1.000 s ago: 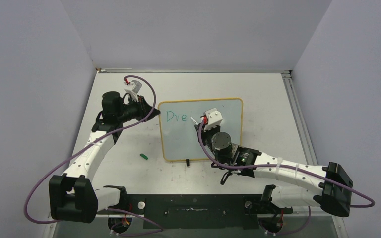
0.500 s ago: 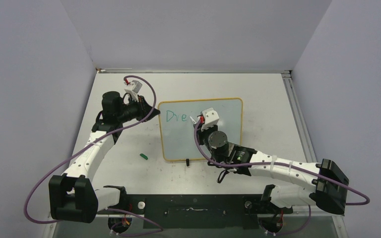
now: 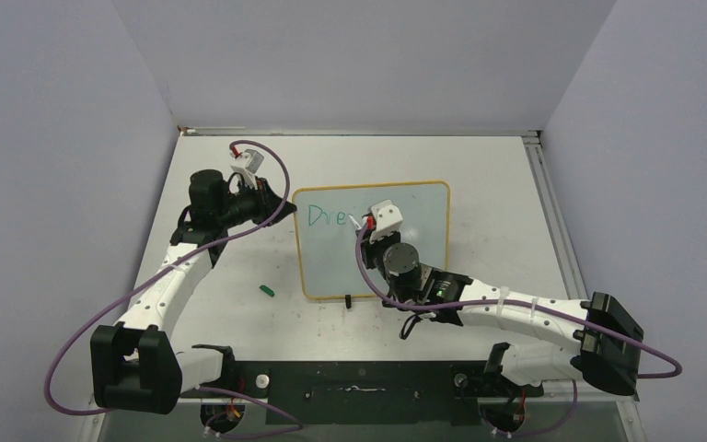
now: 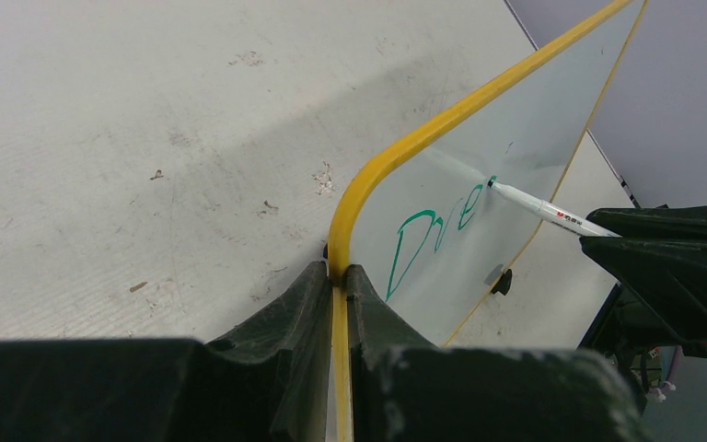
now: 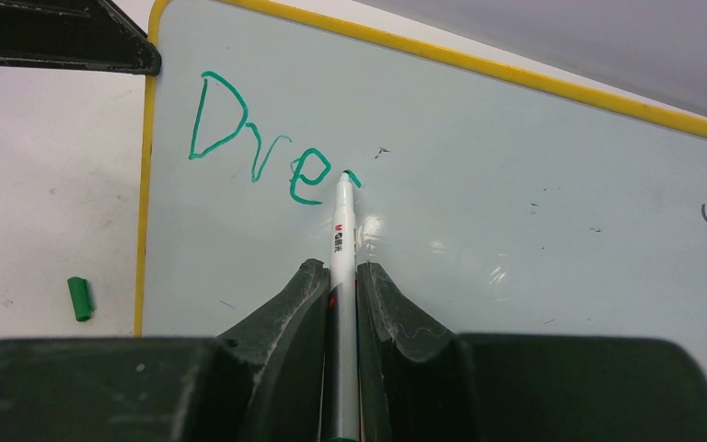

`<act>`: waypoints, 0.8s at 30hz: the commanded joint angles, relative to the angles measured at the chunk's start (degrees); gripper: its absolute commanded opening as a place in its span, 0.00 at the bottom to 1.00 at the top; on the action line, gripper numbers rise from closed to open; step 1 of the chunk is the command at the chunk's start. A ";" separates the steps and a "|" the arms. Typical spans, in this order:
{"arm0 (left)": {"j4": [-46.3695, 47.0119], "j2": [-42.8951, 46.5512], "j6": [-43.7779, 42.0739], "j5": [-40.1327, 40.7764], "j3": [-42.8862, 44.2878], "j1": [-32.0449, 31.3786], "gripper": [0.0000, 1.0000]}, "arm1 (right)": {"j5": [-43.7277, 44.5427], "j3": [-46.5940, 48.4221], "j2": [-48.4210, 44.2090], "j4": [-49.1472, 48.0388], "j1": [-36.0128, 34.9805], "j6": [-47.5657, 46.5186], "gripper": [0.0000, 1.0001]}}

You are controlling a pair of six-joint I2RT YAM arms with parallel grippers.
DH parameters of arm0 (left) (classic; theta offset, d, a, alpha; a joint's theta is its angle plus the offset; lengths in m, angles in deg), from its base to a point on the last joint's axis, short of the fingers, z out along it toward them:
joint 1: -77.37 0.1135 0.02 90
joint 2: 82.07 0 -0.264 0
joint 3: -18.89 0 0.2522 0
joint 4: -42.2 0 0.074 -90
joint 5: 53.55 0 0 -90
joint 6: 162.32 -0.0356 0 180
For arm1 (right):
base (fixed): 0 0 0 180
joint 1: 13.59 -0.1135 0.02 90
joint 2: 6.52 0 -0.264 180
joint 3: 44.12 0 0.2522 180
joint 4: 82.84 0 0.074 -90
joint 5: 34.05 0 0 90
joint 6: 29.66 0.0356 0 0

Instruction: Write a sentence on the whiteboard

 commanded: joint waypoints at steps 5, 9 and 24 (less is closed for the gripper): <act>0.26 0.68 0.19 -2.61 2.53 -0.49 0.07 | 2.01 -0.97 -1.34 2.72 -1.91 2.26 0.05; 0.35 0.69 0.19 -2.57 2.53 -0.48 0.07 | 3.92 -1.40 -1.82 3.63 -2.17 2.62 0.05; 0.44 0.63 0.19 -2.64 2.53 -0.57 0.06 | 8.22 0.35 -1.68 -0.95 -1.64 -1.34 0.05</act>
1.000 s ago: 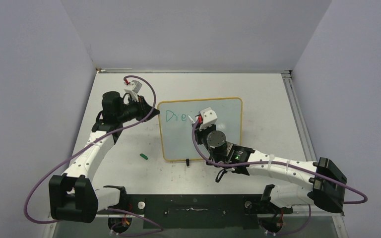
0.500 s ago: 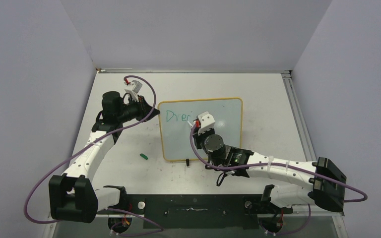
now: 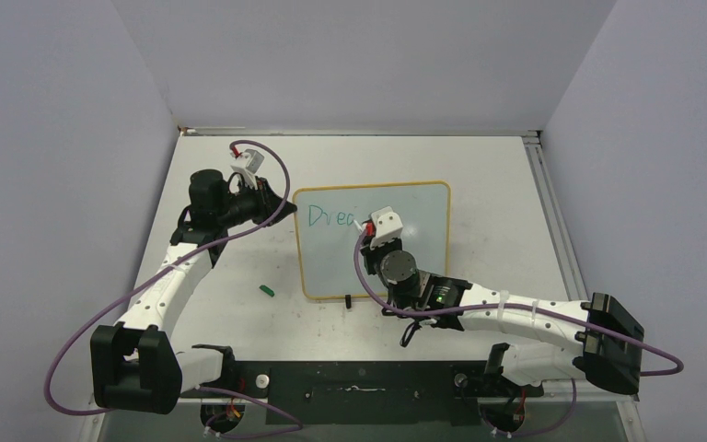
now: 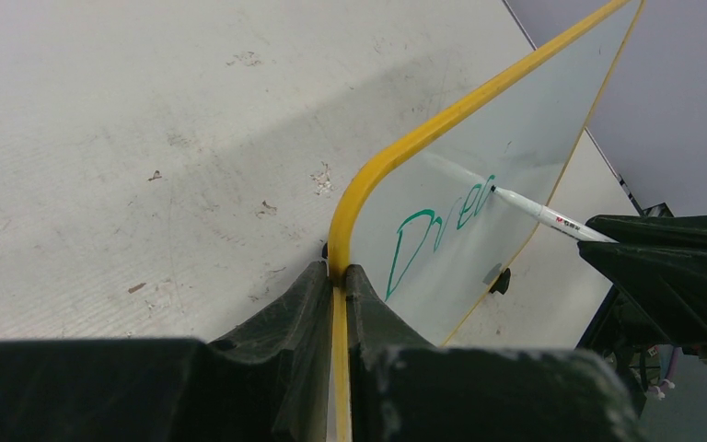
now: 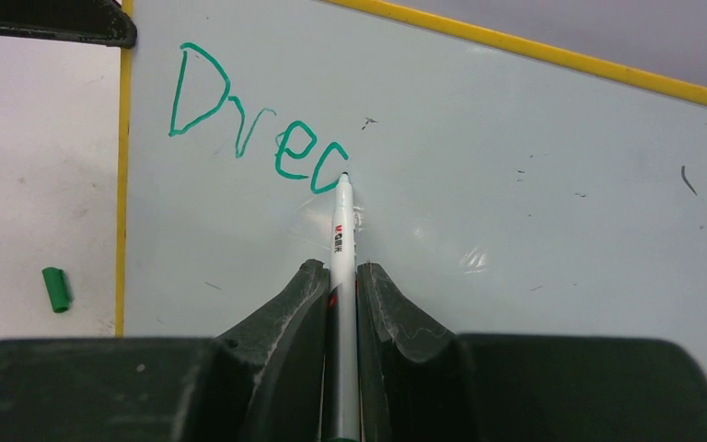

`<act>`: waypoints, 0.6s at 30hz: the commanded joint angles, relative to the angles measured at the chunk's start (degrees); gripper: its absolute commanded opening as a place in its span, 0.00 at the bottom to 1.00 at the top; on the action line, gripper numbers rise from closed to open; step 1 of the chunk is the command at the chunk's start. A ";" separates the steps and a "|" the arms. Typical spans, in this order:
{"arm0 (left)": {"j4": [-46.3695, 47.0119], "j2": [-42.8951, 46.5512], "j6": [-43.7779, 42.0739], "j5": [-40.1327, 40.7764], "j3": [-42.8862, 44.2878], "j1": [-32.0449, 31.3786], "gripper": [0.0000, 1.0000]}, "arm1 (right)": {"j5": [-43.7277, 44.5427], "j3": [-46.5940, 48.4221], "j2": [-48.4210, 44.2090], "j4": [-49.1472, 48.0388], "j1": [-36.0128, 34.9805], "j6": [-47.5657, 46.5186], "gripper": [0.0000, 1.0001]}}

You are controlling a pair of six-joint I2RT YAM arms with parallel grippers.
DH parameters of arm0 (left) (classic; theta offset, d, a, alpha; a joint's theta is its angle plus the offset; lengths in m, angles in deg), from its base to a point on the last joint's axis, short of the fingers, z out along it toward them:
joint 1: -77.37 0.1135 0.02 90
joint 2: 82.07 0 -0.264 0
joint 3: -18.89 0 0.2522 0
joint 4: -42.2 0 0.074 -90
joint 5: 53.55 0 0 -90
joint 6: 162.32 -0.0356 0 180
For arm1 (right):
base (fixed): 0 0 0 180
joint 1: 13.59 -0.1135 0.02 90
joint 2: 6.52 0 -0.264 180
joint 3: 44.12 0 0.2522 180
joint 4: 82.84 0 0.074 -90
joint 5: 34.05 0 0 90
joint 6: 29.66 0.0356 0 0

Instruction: Write a sentence on the whiteboard

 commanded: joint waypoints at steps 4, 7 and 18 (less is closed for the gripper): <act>0.46 0.73 0.25 -2.34 2.38 -0.55 0.06 | 3.26 1.77 -0.85 -3.62 0.70 -2.63 0.05; 0.44 0.76 0.25 -2.35 2.42 -0.55 0.06 | 3.37 2.03 -0.67 -3.88 0.71 -2.86 0.05; 0.42 0.75 0.25 -2.29 2.42 -0.55 0.06 | 3.20 0.63 -0.73 -1.31 0.27 -0.67 0.05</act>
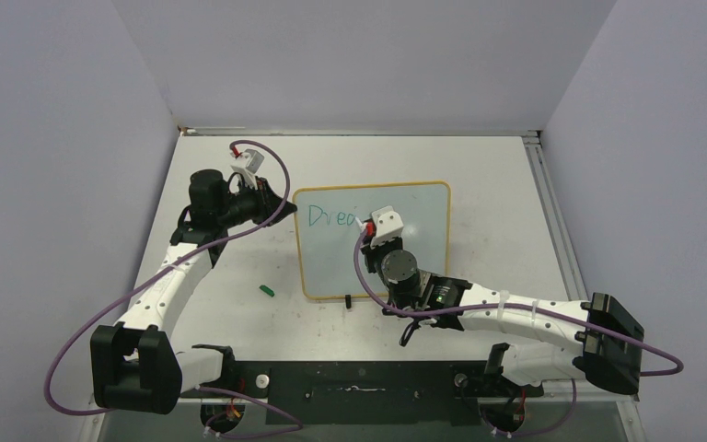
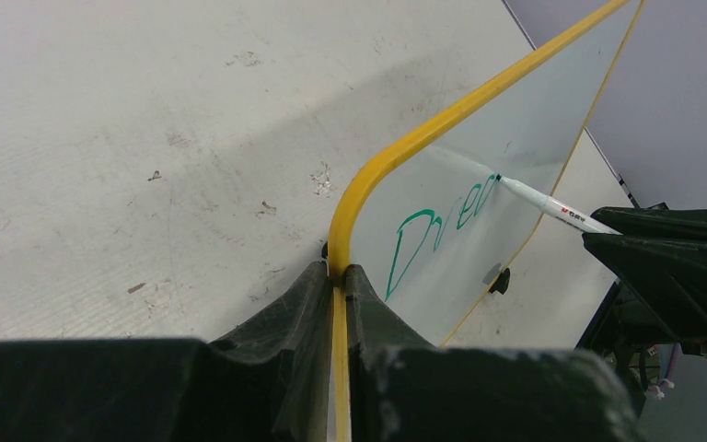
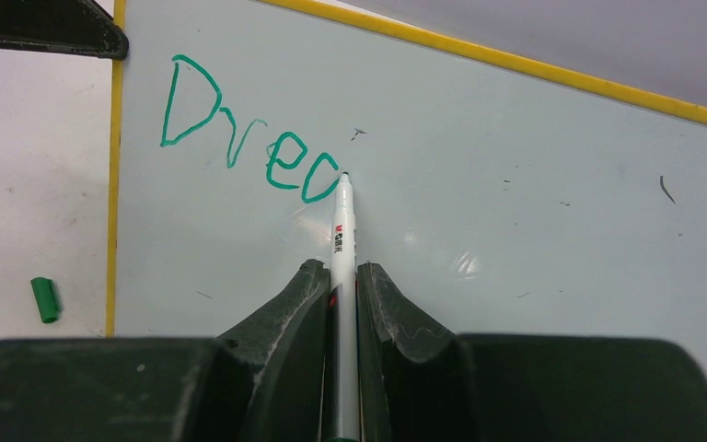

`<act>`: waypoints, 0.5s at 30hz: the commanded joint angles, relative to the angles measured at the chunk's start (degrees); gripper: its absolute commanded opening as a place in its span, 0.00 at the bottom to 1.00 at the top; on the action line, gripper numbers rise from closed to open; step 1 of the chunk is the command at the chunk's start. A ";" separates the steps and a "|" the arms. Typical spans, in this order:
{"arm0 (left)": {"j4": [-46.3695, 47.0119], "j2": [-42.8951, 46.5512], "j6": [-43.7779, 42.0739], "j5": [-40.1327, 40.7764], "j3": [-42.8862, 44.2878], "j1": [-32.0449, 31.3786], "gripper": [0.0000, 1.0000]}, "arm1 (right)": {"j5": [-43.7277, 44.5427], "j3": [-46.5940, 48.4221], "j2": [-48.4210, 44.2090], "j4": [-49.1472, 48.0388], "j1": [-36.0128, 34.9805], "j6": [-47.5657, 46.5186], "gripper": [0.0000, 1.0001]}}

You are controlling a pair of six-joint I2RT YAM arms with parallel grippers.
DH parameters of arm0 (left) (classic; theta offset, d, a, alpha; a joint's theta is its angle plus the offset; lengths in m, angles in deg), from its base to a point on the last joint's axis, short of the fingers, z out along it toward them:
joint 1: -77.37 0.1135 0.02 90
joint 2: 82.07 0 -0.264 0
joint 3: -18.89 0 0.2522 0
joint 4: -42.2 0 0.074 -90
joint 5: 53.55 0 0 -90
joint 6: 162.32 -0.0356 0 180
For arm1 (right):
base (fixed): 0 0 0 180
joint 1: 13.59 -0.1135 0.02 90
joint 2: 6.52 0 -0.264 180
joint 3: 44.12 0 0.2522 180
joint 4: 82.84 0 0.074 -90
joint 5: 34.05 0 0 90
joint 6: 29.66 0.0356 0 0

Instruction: Write a sentence on the whiteboard

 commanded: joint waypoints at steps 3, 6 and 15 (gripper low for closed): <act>0.38 0.67 0.25 -2.24 2.42 -0.53 0.06 | 1.97 -0.20 -0.96 1.26 -0.12 2.43 0.05; 0.40 0.66 0.25 -2.26 2.42 -0.54 0.06 | 1.87 -0.78 -1.13 2.37 -0.39 3.61 0.05; 0.37 0.62 0.25 -2.25 2.42 -0.54 0.06 | 2.86 -1.08 -1.58 4.35 -0.71 4.26 0.05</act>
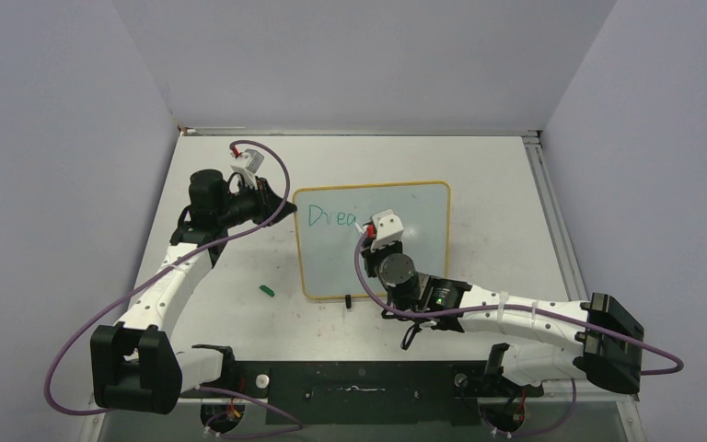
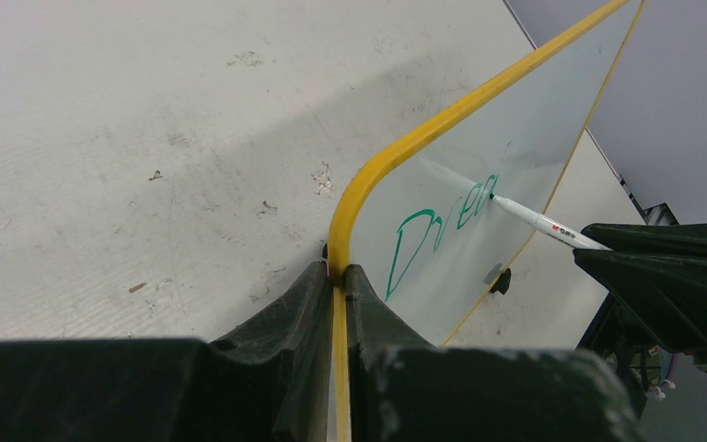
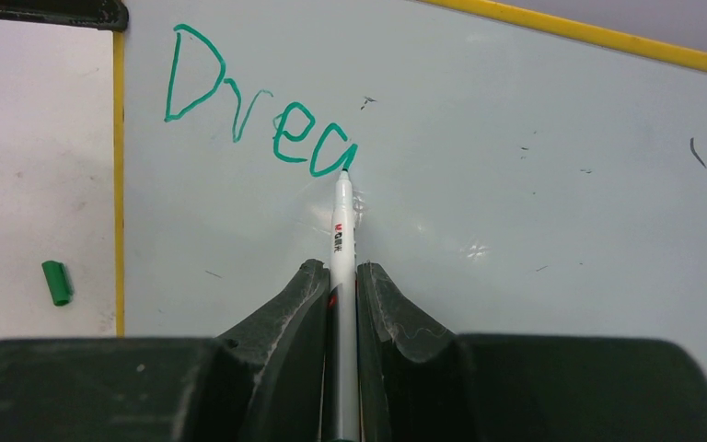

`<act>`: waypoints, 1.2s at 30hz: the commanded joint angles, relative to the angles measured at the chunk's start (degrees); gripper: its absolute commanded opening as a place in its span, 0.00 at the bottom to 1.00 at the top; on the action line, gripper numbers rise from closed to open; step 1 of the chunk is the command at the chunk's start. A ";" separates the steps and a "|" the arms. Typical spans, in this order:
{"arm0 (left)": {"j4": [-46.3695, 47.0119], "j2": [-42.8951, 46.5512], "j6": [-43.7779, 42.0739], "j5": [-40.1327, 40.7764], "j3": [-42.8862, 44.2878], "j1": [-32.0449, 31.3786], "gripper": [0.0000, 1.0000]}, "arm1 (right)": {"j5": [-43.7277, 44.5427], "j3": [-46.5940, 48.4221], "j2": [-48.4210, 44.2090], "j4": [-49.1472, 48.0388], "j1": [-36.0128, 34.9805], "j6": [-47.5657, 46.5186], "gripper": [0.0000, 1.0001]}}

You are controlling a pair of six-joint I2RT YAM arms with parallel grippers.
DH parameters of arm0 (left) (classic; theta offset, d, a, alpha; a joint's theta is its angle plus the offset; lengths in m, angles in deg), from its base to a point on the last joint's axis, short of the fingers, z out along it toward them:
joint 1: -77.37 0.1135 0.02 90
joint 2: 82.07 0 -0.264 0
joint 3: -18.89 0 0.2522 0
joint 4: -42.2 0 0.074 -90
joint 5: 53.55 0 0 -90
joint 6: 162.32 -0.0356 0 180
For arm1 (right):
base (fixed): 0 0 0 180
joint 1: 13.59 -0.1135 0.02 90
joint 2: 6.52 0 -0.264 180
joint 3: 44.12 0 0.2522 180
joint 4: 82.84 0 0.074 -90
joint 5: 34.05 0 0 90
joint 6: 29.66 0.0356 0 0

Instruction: Write a sentence on the whiteboard

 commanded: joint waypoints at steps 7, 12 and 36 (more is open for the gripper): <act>0.40 0.67 0.27 -2.24 2.42 -0.53 0.06 | 4.89 0.11 -2.66 1.66 0.12 -1.05 0.05; 0.40 0.71 0.27 -2.22 2.42 -0.55 0.06 | 4.51 1.04 -3.77 0.27 0.12 -2.87 0.05; 0.31 0.79 0.18 -2.27 2.42 -0.55 0.06 | 4.46 0.99 -1.60 -0.89 0.51 -3.59 0.05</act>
